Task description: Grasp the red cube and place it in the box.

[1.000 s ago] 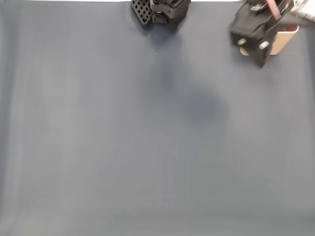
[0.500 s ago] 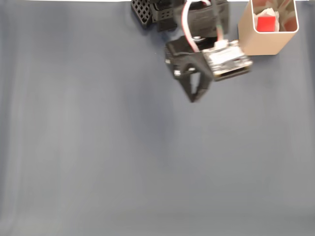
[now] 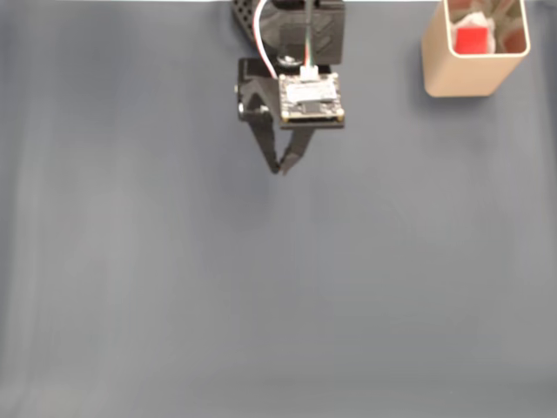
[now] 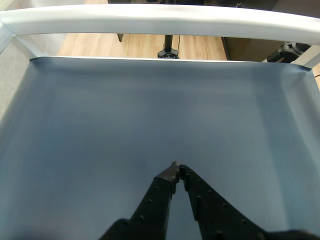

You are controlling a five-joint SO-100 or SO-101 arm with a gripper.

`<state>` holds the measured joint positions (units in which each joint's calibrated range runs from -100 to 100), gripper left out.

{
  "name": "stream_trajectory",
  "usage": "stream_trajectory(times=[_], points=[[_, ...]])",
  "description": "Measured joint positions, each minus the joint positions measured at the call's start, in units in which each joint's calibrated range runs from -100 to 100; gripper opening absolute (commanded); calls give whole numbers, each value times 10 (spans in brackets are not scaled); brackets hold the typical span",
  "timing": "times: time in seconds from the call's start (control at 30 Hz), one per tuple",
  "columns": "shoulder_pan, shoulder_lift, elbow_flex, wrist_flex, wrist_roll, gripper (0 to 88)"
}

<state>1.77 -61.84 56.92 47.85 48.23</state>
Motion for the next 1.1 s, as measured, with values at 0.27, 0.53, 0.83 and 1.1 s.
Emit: stream_trajectory(times=[0.27,0.53,0.83,1.1], points=[[3,-103,132,-19,0,3],[3,-214,259,-20,4,3],[3,-308,371,-20,13,3],[6,-364,419,-1,19,3]])
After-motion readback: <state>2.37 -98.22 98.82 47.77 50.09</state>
